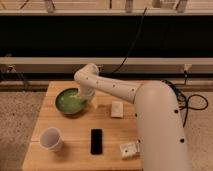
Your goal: Pick up the ceramic bowl
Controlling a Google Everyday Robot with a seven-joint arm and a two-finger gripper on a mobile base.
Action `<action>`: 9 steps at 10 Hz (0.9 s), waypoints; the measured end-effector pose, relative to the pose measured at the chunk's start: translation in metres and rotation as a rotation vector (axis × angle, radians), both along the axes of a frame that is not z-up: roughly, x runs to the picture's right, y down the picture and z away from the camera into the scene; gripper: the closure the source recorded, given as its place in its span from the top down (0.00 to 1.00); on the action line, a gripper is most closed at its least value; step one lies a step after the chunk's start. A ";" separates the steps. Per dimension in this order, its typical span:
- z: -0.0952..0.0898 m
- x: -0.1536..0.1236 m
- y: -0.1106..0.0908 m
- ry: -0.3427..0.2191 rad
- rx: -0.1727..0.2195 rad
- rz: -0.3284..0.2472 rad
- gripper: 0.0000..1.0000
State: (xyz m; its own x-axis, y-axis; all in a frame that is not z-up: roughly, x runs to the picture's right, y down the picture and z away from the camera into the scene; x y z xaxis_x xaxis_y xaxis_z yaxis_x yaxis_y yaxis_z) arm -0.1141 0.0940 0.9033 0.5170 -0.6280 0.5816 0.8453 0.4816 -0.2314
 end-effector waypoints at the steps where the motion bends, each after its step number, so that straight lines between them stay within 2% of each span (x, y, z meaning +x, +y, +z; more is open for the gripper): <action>1: 0.001 0.000 0.001 -0.003 -0.003 -0.001 0.80; 9: 0.012 0.002 0.010 -0.016 -0.029 0.001 0.80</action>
State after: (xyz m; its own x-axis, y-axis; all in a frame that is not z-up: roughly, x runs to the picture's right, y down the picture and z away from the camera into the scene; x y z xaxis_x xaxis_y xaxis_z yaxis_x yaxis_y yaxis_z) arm -0.1122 0.1035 0.9157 0.5081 -0.6105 0.6075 0.8486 0.4754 -0.2320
